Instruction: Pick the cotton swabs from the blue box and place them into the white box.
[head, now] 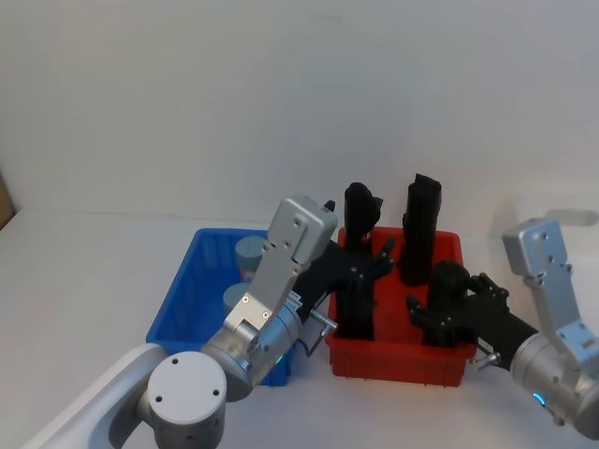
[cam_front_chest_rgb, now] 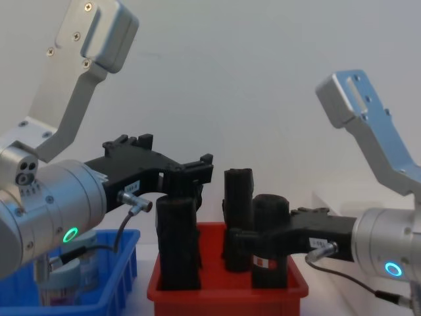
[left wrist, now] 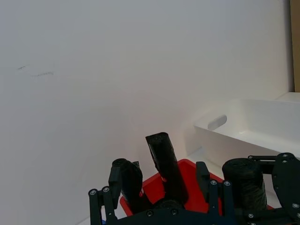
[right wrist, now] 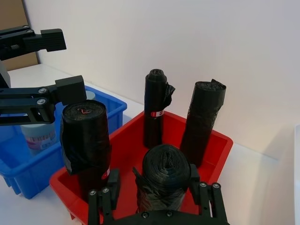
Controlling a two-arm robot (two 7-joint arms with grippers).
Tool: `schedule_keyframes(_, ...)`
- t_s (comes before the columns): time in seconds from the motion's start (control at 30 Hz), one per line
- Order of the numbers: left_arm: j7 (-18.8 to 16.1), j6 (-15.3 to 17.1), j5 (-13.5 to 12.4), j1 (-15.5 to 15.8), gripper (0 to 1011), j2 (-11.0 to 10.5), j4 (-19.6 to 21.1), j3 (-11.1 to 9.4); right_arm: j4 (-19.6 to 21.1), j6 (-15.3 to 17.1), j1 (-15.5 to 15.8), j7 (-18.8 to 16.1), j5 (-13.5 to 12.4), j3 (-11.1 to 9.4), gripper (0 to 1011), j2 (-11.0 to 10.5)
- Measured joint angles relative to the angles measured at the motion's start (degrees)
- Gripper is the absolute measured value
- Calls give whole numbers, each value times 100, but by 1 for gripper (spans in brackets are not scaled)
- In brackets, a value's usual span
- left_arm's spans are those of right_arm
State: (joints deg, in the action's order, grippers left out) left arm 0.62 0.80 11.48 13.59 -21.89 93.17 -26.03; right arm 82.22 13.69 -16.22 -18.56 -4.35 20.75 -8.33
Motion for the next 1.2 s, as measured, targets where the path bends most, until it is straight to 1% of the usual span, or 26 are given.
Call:
schedule_keyframes(0.07,0,0,0,0,999,0,0,0,-21,-15,-11,13,10,8,867,13)
schedule_keyframes(0.1,0,0,0,0,1000,0,0,0,-41,-29,-19,26,18,13,816,23)
schedule_keyframes(0.17,0,0,0,0,1000,0,0,0,-66,-44,-31,40,29,20,765,37)
schedule_keyframes(0.2,0,0,0,0,999,0,0,0,-73,-48,-35,46,31,22,765,41)
schedule_keyframes(0.23,0,0,0,0,1000,0,0,0,-80,-53,-39,50,33,24,708,45)
schedule_keyframes(0.33,0,0,0,0,1000,0,0,0,-103,-71,-50,64,42,32,630,59)
schedule_keyframes(0.4,0,0,0,0,1000,0,0,0,-112,-79,-53,71,46,35,547,65)
schedule_keyframes(0.43,0,0,0,0,1000,0,0,0,-120,-84,-57,75,51,38,532,70)
schedule_keyframes(0.47,0,0,0,0,1000,0,0,0,-126,-87,-60,78,52,39,484,73)
schedule_keyframes(0.53,0,0,0,0,1000,0,0,0,-136,-93,-66,84,57,42,437,79)
schedule_keyframes(0.83,0,0,0,0,1000,0,0,0,-162,-114,-79,99,67,51,371,94)
schedule_keyframes(1.03,0,0,0,0,1000,0,0,0,-158,-136,-81,97,63,49,353,92)
schedule_keyframes(1.2,0,0,0,0,1000,0,0,0,-84,-260,-82,93,-7,26,344,82)
